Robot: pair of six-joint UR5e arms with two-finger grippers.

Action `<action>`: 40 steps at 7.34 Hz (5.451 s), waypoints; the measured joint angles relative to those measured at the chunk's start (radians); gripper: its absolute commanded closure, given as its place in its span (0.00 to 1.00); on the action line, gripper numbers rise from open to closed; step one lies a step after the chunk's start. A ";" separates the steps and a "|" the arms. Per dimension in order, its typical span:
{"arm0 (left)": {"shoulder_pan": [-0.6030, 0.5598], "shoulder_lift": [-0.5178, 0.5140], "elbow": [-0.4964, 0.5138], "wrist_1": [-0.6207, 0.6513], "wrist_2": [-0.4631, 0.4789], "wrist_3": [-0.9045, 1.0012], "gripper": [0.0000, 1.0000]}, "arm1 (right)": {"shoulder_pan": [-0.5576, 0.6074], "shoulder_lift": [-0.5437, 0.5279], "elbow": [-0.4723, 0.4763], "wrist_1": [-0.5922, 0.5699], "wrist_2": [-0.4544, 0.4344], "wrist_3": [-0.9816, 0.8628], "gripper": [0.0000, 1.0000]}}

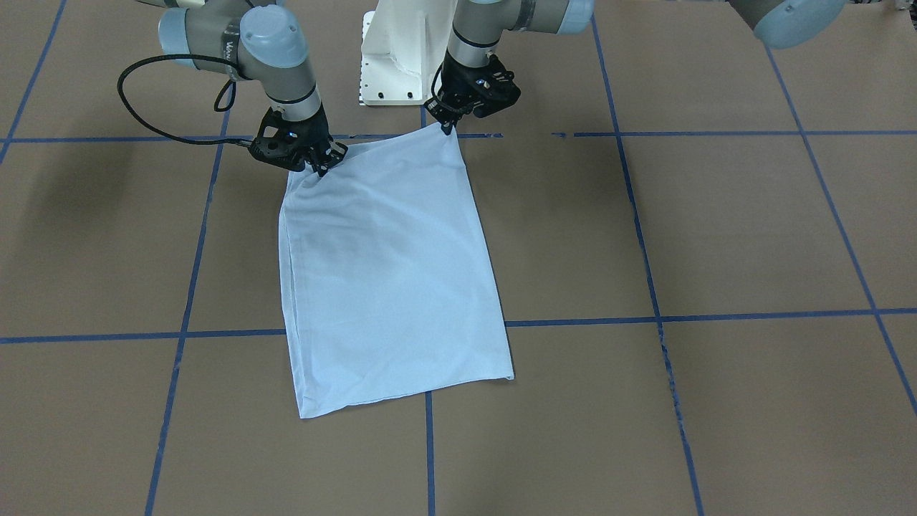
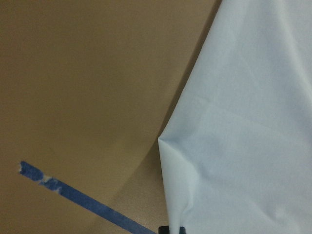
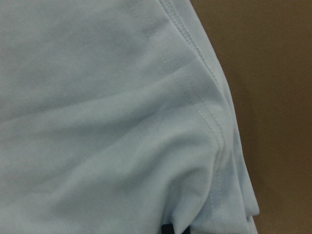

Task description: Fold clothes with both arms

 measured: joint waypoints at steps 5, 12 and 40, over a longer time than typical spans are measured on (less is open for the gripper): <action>0.011 0.057 -0.165 0.099 -0.001 0.071 1.00 | -0.001 -0.001 0.107 0.006 0.113 -0.008 1.00; 0.013 0.050 -0.284 0.222 -0.005 0.134 1.00 | 0.015 -0.022 0.168 0.009 0.167 -0.013 1.00; -0.642 -0.008 0.285 -0.243 -0.309 0.625 0.00 | 0.259 0.617 -0.745 -0.041 0.139 -0.448 0.00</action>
